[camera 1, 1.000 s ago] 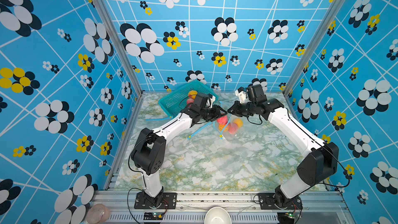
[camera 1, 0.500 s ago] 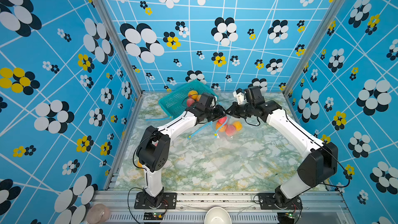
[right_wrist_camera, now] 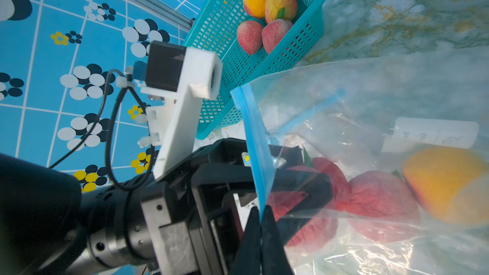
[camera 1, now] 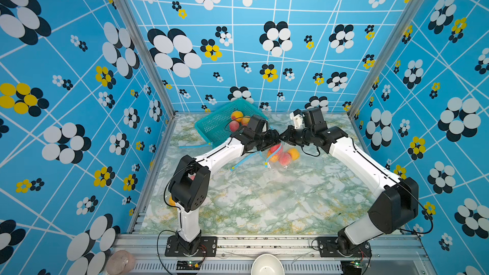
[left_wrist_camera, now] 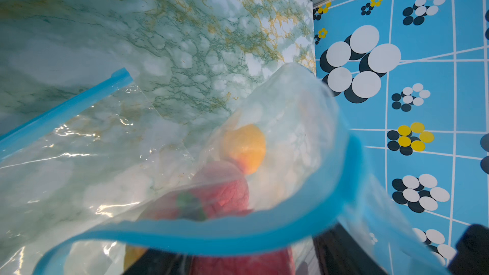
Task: Place the peach in a zip-top bag and seal the zipper
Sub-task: Place the peach in the zipper food storage bag, then adjust the zipper food storage bag at the center of the board.
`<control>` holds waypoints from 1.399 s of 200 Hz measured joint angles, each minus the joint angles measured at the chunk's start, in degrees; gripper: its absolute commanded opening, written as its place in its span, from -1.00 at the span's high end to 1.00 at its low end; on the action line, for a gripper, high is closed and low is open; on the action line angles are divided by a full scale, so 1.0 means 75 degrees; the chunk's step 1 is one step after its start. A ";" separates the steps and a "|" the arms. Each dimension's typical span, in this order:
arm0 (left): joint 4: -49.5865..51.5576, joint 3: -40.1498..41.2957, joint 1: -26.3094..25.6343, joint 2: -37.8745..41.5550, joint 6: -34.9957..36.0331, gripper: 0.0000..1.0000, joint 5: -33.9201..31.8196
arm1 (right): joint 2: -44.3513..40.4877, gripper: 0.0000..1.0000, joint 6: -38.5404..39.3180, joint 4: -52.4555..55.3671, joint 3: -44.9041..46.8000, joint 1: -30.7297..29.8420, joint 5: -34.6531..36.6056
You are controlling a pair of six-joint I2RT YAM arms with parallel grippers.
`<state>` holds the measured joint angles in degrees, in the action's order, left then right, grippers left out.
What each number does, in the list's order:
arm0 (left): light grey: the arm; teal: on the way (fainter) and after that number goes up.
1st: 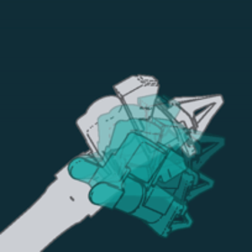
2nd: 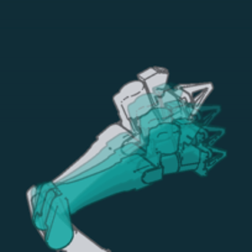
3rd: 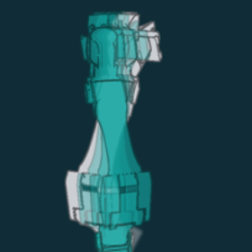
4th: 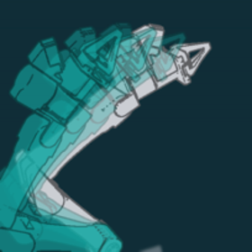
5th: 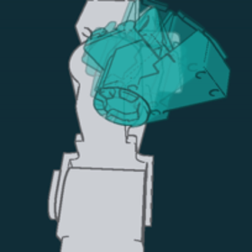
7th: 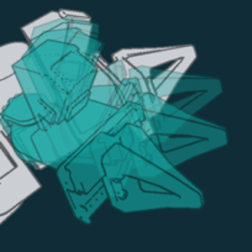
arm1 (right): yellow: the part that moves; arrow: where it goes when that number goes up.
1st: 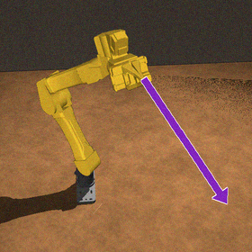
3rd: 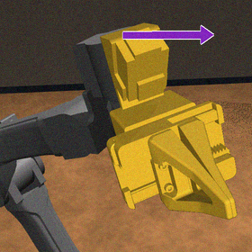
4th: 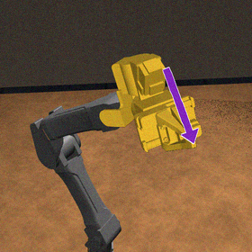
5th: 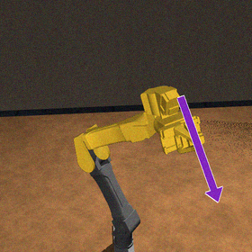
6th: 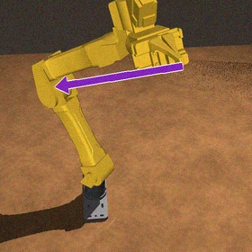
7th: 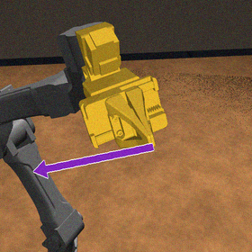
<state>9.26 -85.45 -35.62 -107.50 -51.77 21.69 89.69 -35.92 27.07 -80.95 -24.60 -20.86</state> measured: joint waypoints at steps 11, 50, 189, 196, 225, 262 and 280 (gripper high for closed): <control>-0.0038 0.0003 -0.0003 0.0026 -0.0070 -0.47 -0.0009 | -0.0082 1.00 -0.0119 -0.0137 0.0128 0.0064 0.0000; 0.0055 0.0003 -0.0003 0.0297 -0.0067 -0.50 -0.0064 | -0.0265 1.00 -0.0478 -0.0676 0.0504 0.0318 -0.0029; 0.0962 0.1343 -0.0490 0.2521 0.2017 0.05 -0.1443 | -0.0877 1.00 -0.1358 -0.1276 0.1061 0.1189 -0.0090; 0.0938 0.1568 -0.0571 0.2506 0.2055 0.04 -0.1437 | -0.0880 1.00 -0.1408 -0.1341 0.1061 0.1215 -0.0087; 0.0688 0.2247 -0.0772 0.2387 0.2040 0.07 -0.1332 | -0.0880 1.00 -0.1676 -0.1527 0.1061 0.1250 -0.0093; 0.0085 0.2273 -0.0769 0.2090 0.2008 0.11 -0.1183 | -0.0880 1.00 -0.1792 -0.1661 0.1061 0.1250 -0.0096; -0.0099 0.2224 -0.0746 0.1920 0.1996 0.26 -0.1113 | -0.0883 1.00 -0.1851 -0.1702 0.1061 0.1250 -0.0119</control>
<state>8.51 -68.77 -41.21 -93.10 -36.80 13.34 83.07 -49.80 14.31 -72.99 -15.22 -21.76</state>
